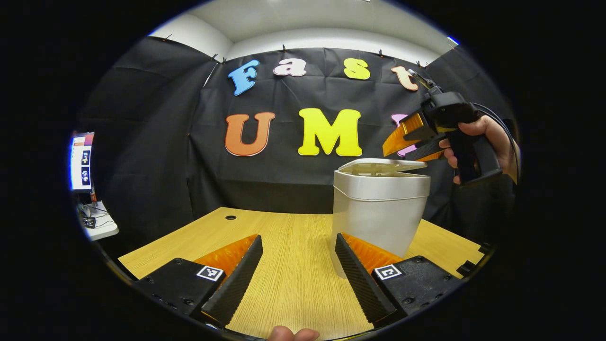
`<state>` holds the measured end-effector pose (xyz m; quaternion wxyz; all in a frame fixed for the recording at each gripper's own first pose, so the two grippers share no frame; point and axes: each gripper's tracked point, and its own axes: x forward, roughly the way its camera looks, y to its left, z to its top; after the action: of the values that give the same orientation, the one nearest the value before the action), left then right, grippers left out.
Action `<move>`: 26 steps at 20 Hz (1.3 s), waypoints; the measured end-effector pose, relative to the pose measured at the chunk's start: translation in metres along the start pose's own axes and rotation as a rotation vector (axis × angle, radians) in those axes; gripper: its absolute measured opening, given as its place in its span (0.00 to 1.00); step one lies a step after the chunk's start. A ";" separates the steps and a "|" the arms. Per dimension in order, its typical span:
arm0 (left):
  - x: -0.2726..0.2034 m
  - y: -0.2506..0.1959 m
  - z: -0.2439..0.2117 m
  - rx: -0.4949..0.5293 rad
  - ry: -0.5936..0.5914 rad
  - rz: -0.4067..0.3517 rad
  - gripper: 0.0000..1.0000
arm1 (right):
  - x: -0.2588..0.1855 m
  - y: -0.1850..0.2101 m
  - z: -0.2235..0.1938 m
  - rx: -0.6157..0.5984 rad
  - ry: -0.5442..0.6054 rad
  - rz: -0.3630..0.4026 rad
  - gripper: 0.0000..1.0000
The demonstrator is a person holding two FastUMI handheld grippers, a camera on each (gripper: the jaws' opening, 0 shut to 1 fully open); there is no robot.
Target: Press the lid of the desktop garbage bin to open it, pick up the crumpled paper on the desktop and throw it into the bin, then pick up the pop can on the desktop and drop it into the bin, and finally close the garbage bin lid.
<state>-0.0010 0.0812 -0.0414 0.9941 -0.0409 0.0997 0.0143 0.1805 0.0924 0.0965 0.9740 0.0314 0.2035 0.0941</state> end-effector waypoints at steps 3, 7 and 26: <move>0.000 -0.002 0.000 -0.001 -0.001 -0.004 1.00 | 0.002 -0.001 -0.006 -0.062 -0.013 -0.027 0.90; 0.000 -0.001 0.002 0.004 -0.012 -0.001 1.00 | 0.007 -0.002 -0.020 -0.117 -0.008 -0.047 0.94; 0.000 -0.006 0.014 0.017 -0.070 0.013 0.99 | 0.021 -0.008 -0.038 -0.147 -0.181 -0.059 0.82</move>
<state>0.0018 0.0763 -0.0274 0.9971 -0.0311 0.0654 0.0214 0.1851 0.0897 0.0528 0.9905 -0.0379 0.1079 0.0770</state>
